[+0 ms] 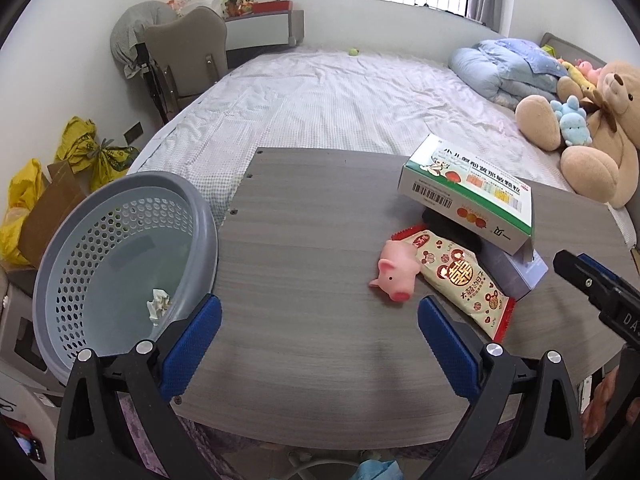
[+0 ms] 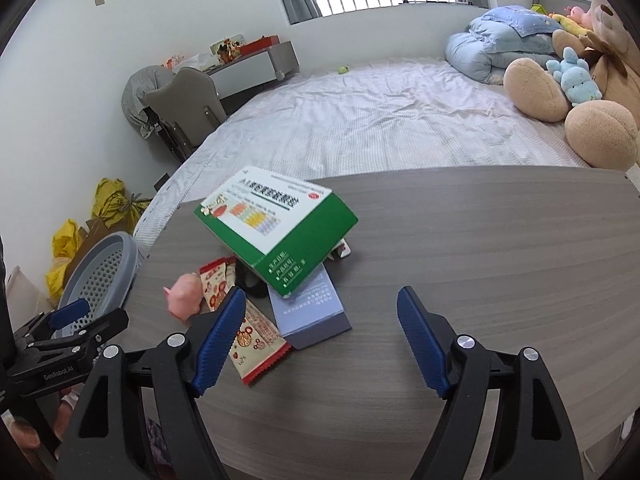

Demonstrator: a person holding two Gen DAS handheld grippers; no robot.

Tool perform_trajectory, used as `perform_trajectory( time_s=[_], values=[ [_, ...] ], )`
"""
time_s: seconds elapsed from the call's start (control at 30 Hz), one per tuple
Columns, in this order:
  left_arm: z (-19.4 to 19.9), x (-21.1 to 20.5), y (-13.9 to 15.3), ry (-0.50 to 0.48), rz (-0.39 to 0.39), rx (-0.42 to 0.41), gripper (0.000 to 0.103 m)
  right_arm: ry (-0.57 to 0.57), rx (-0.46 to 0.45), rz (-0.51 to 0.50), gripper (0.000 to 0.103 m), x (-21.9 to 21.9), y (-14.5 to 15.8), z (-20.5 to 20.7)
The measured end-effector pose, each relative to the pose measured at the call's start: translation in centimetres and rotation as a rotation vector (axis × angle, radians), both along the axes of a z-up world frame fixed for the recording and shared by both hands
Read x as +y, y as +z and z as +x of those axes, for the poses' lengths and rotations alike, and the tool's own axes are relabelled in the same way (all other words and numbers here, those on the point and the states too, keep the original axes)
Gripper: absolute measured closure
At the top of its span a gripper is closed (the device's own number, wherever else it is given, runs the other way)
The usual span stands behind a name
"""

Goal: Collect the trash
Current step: 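Grasp the green medicine box with the right gripper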

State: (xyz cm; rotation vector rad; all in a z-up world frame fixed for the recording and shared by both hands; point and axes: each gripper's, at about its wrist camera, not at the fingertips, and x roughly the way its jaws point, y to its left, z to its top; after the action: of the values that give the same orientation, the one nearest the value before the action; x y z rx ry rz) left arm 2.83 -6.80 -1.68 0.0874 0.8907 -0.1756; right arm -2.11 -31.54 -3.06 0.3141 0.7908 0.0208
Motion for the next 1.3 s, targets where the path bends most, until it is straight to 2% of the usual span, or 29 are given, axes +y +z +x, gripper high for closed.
perform_trajectory(
  time_s=[0.2, 0.37, 0.63, 0.8, 0.93, 1.07, 1.2, 1.3],
  values=[
    [0.2, -0.3, -0.6, -0.001, 0.011, 0.014, 0.006, 0.008, 0.015, 0.012, 0.028, 0.0, -0.9, 0.4],
    [0.4, -0.4, -0.7, -0.002, 0.012, 0.018, 0.006, 0.059, -0.019, -0.045, 0.028, 0.0, 0.8, 2.3],
    [0.7, -0.1, -0.7, 0.017, 0.010, 0.013, 0.006, 0.262, -0.019, -0.173, 0.021, 1.6, 3.0, 7.1],
    [1.1, 0.3, -0.5, 0.033, -0.001, 0.017, 0.006, 0.401, 0.044, -0.219, 0.016, 3.2, 3.2, 10.1],
    [1.4, 0.6, -0.3, 0.043, -0.005, 0.014, 0.006, 0.459, 0.112, -0.251, 0.016, 4.0, 2.6, 12.1],
    [1.8, 1.0, -0.1, 0.057, -0.009, 0.014, 0.006, 0.532, 0.140, -0.247, 0.016, 4.7, 2.6, 13.2],
    [2.1, 1.2, -0.1, 0.065, -0.016, 0.012, 0.006, 0.584, 0.165, -0.328, 0.016, 6.1, 2.1, 14.2],
    [2.1, 1.2, 0.0, 0.066, -0.015, 0.006, 0.006, 0.606, 0.198, -0.332, 0.016, 6.5, 1.4, 14.9]
  ],
)
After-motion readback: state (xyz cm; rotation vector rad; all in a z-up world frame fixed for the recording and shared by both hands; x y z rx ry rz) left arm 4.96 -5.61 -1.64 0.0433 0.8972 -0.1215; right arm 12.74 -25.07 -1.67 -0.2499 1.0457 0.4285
